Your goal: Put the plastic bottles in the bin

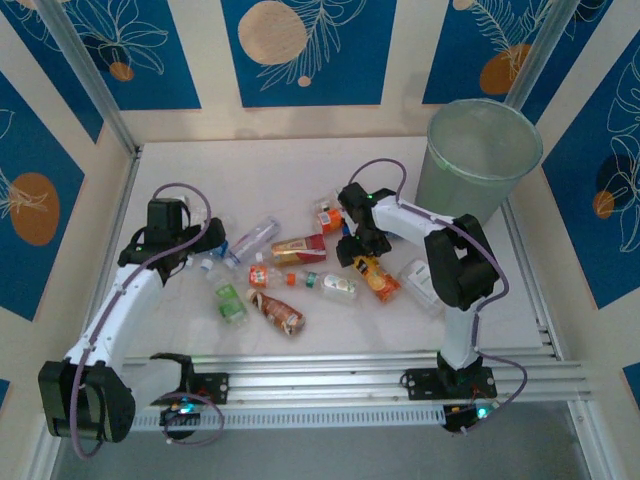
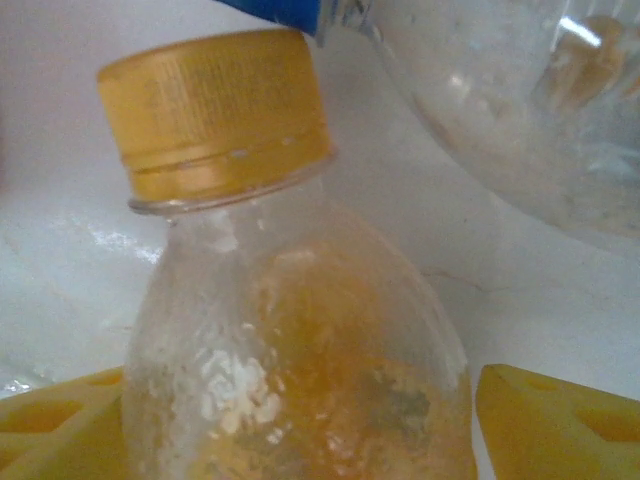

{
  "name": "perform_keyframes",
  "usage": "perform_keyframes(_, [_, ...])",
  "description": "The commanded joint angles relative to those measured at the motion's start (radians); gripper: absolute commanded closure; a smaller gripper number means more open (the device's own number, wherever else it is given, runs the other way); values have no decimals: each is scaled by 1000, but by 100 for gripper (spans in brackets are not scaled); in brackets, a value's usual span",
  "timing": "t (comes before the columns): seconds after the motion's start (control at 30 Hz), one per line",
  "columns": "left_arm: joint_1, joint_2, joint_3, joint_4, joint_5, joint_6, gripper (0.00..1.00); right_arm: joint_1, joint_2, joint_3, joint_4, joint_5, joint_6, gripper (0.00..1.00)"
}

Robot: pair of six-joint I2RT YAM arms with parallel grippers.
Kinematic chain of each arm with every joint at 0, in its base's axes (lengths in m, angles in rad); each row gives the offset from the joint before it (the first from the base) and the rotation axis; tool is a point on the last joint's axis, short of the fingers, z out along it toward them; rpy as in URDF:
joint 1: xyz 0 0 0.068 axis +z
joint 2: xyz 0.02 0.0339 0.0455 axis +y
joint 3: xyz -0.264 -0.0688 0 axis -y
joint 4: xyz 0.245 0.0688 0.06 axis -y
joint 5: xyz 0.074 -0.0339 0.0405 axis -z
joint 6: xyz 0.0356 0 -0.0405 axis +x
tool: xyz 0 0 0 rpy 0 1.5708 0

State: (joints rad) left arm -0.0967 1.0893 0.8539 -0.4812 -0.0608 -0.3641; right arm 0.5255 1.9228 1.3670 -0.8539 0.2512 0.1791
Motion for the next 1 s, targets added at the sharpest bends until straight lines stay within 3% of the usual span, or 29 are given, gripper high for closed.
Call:
perform_keyframes(0.0, [-8, -20, 23, -16, -17, 11, 0, 9, 11, 29, -13, -8, -20, 26])
perform_keyframes(0.33, [-8, -29, 28, -19, -18, 11, 0, 56, -83, 115, -93, 68, -41, 50])
perform_keyframes(0.5, [-8, -35, 32, -22, -16, 11, 1, 91, -166, 203, -155, 129, -42, 53])
perform_keyframes(0.77, [-8, -52, 37, -17, -5, 10, 1, 120, -280, 474, -165, 376, -58, 67])
perform_keyframes(0.97, [-8, -49, 37, -11, 11, 6, 1, 69, -303, 643, -44, 549, -102, 68])
